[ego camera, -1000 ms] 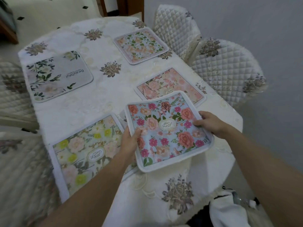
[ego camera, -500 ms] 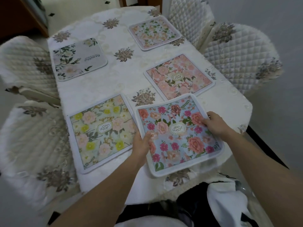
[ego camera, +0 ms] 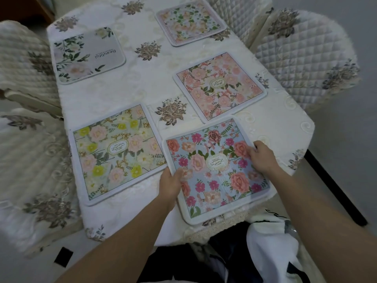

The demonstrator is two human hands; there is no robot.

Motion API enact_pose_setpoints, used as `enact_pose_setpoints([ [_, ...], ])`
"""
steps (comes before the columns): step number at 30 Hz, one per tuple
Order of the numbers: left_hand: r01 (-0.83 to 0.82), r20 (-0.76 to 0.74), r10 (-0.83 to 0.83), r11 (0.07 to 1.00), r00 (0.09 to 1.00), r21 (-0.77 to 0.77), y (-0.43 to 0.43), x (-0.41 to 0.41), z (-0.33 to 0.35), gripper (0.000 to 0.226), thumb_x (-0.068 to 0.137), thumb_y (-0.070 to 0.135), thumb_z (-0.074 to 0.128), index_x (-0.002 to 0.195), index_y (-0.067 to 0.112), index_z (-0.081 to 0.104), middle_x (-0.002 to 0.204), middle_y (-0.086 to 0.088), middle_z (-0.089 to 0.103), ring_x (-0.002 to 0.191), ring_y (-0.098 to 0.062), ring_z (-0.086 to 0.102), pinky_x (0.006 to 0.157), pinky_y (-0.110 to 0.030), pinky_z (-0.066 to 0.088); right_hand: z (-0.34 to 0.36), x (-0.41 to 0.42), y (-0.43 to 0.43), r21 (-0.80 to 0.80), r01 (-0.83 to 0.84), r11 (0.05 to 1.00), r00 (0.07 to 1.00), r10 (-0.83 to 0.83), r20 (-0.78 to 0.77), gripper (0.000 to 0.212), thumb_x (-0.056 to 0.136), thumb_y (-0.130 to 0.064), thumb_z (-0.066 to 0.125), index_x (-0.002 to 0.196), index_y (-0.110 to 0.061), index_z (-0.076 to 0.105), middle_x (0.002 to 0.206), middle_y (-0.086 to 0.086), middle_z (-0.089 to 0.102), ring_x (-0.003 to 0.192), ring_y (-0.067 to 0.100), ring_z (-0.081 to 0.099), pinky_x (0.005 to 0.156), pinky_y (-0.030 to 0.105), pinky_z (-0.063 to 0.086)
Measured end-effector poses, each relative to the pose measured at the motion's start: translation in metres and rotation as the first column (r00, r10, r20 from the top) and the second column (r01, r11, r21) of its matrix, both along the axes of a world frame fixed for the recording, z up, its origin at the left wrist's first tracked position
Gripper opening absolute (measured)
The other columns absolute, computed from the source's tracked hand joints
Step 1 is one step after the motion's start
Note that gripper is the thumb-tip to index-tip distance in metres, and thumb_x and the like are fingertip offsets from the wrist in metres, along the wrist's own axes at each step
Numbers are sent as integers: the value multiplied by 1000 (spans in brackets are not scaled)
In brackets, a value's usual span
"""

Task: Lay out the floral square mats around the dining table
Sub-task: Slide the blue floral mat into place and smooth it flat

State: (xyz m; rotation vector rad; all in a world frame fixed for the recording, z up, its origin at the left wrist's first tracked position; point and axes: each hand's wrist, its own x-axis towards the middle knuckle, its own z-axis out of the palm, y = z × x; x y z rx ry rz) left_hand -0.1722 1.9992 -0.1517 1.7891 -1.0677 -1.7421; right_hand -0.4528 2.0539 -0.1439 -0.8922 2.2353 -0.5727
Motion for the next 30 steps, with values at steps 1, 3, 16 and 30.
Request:
enact_pose_setpoints([
  [1, 4, 19, -4, 1000, 1000, -6, 0, 0, 0, 23, 100, 23, 52, 121, 16, 60, 108, -2, 69, 95, -22, 68, 75, -36, 56, -1, 0, 0, -3, -2, 1000, 1000, 2, -11, 25, 101, -25, 44, 100, -1, 52, 94, 19, 63, 75, 30, 56, 64, 37, 41],
  [3, 11, 47, -10, 1000, 999, -14, -2, 1, 1, 19, 100, 22, 52, 117, 18, 60, 101, 2, 69, 88, -17, 67, 66, -30, 52, -2, 1, -1, -12, -7, 1000, 1000, 7, -20, 23, 102, -23, 44, 109, -3, 52, 101, 19, 64, 75, 26, 54, 66, 37, 42],
  [16, 100, 108, -102, 995, 989, 26, -15, 10, 6, 18, 98, 22, 54, 115, 16, 57, 104, -3, 68, 95, -24, 68, 90, -49, 55, -4, 1, -3, -70, 3, 998, 999, 0, 39, 44, 103, -27, 45, 146, -20, 40, 136, 11, 57, 116, 32, 58, 89, 35, 44],
  [30, 272, 246, -260, 962, 934, -18, -17, 17, 17, 19, 96, 26, 56, 111, 16, 63, 98, -2, 72, 84, -21, 71, 75, -42, 61, -5, -3, -1, -58, -9, 998, 1000, 11, 21, 44, 102, -31, 46, 145, -23, 41, 135, 9, 59, 117, 31, 58, 89, 34, 44],
])
